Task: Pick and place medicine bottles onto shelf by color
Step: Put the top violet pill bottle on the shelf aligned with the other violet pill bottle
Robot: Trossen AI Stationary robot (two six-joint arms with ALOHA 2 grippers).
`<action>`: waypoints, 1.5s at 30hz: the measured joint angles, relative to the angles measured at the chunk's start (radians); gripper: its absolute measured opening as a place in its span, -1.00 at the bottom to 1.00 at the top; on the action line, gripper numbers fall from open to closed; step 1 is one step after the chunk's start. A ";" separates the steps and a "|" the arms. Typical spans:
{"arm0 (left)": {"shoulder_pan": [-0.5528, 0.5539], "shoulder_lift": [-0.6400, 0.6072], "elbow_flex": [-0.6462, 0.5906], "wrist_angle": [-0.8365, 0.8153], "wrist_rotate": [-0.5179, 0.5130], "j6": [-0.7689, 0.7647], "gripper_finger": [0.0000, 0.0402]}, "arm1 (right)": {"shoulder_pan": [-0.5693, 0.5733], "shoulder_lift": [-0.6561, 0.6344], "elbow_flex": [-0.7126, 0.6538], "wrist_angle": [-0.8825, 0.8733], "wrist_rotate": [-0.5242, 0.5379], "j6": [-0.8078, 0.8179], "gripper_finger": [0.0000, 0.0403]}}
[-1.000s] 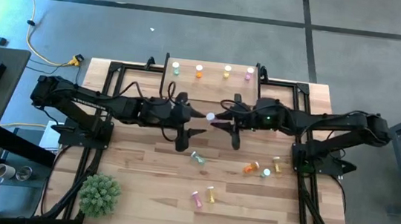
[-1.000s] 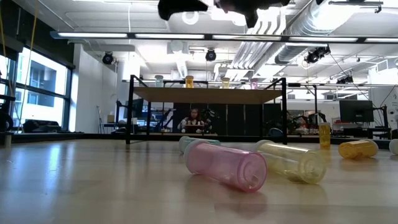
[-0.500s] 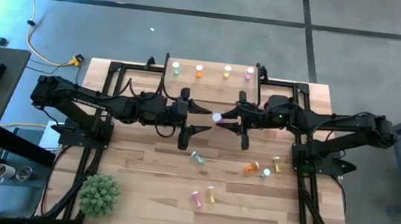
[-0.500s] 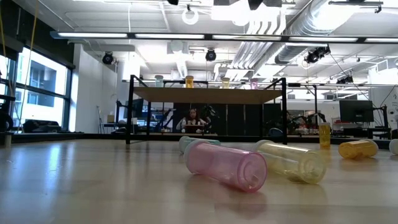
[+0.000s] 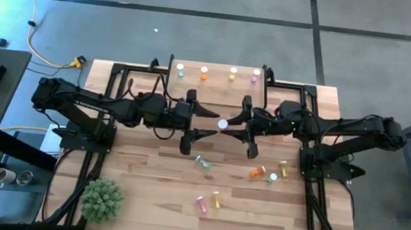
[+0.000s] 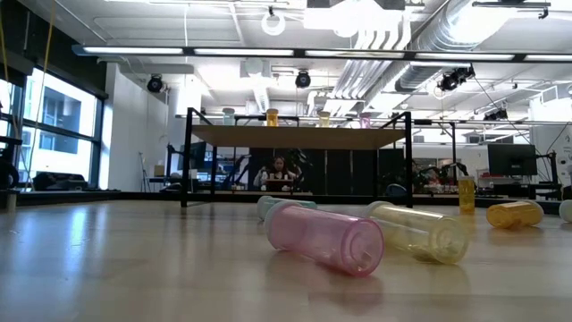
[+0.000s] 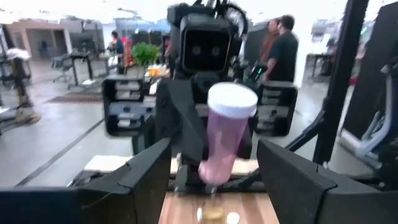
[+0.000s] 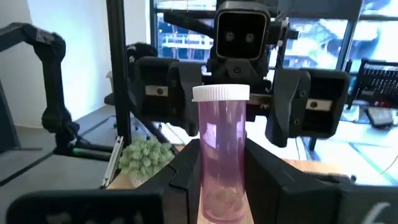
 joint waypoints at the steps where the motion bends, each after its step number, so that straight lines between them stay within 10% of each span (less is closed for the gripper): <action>1: 0.000 0.006 0.000 0.017 0.017 0.000 0.13 | 0.003 0.003 0.000 0.005 0.001 -0.002 -0.59; 28: 0.000 0.084 0.000 0.154 0.076 0.035 0.12 | 0.043 0.039 0.000 0.018 0.050 -0.003 -0.59; 45: 0.000 0.081 0.000 0.145 0.054 0.055 -0.34 | 0.043 0.039 0.000 0.017 0.051 -0.004 -0.59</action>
